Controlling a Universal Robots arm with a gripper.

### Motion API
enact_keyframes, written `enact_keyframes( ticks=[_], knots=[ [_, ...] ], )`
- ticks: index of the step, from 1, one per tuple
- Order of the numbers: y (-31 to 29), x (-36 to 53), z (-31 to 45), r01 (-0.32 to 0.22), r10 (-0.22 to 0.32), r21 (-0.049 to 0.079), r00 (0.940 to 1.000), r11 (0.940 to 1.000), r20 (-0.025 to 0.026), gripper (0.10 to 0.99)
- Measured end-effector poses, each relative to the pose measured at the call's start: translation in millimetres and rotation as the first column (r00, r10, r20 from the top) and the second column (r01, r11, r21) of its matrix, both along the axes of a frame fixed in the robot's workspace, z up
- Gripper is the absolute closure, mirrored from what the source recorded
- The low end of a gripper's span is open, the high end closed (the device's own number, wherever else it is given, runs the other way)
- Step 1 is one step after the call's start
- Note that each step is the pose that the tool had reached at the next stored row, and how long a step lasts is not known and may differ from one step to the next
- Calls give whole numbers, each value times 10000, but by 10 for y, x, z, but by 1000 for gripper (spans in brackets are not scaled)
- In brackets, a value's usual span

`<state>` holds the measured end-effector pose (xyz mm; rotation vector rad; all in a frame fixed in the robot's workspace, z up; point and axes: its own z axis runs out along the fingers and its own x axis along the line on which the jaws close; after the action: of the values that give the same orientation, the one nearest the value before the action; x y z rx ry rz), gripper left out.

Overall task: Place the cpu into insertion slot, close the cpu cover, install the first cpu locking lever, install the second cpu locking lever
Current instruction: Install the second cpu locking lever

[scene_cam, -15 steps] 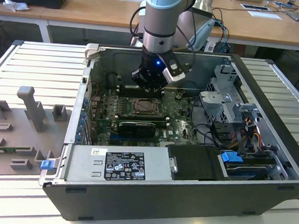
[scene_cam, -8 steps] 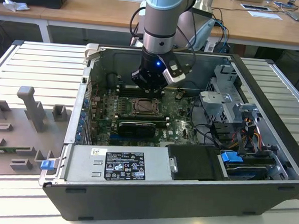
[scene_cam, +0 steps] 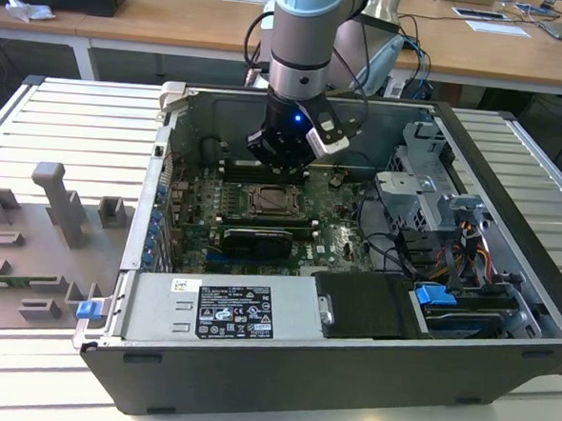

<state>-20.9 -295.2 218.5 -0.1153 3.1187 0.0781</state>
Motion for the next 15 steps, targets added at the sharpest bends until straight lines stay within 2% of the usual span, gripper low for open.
enact_keyframes(
  ticks=[3,6,7,9,15],
  knots=[
    [0,0,83,0,0,2,10000,10000,1,980],
    [0,0,210,-1,1,1,10000,10000,1,980],
    [0,0,226,0,0,-1,10000,10000,0,980],
    [-4,0,228,-1,1,-1,10000,10000,1,980],
    [-73,-1,226,-1,1,-2,10000,10000,0,980]
  ],
)
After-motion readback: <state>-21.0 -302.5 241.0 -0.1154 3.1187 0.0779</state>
